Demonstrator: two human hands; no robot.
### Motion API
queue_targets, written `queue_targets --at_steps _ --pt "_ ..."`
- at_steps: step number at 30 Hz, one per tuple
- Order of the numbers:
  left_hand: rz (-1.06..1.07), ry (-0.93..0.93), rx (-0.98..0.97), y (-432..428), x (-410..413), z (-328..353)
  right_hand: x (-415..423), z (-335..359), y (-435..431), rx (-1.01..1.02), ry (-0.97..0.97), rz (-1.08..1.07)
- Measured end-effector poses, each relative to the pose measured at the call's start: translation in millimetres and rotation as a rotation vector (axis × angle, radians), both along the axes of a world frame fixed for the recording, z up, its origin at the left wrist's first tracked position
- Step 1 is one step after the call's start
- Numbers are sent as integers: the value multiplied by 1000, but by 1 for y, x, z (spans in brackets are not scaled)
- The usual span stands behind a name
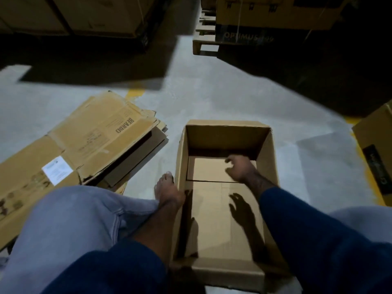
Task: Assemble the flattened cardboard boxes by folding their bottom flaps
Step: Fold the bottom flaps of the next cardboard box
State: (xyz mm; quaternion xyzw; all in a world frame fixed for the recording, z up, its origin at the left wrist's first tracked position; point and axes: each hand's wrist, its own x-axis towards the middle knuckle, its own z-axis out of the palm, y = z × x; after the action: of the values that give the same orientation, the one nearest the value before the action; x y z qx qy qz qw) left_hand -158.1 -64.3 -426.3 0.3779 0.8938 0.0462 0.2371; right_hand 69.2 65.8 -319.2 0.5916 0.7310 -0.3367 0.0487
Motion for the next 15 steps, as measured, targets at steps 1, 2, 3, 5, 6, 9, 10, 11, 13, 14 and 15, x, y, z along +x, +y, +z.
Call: queue_targets --at_steps 1,2,3,5,6,9,10,11,13,14,15 --pt "-32 20 -41 -6 -14 -35 1 -3 -24 -39 31 -5" --pt "-42 31 -57 -8 -23 -57 2 -7 -47 -69 64 -9" --pt "-49 58 -43 -6 -31 -78 4 -10 -67 -95 90 -6" --pt "-40 73 2 -15 -17 -45 7 -11 -96 -144 112 24" --pt "-32 56 29 -20 -6 -16 7 -12 -104 -159 117 49" --pt "-101 23 -20 -27 35 83 1 -3 -111 -166 173 77" --pt "-128 -11 -39 -24 44 107 -3 2 -110 -167 227 48" --pt "-138 -66 -40 -19 50 128 -8 8 -108 -177 296 -5" --pt "-140 -133 30 -7 59 150 -16 23 -105 -238 444 -155" --pt "-133 -151 84 -1 63 157 -19 31 -104 -303 515 -242" --pt "-110 -185 135 3 65 164 -21 38 -105 -378 584 -317"
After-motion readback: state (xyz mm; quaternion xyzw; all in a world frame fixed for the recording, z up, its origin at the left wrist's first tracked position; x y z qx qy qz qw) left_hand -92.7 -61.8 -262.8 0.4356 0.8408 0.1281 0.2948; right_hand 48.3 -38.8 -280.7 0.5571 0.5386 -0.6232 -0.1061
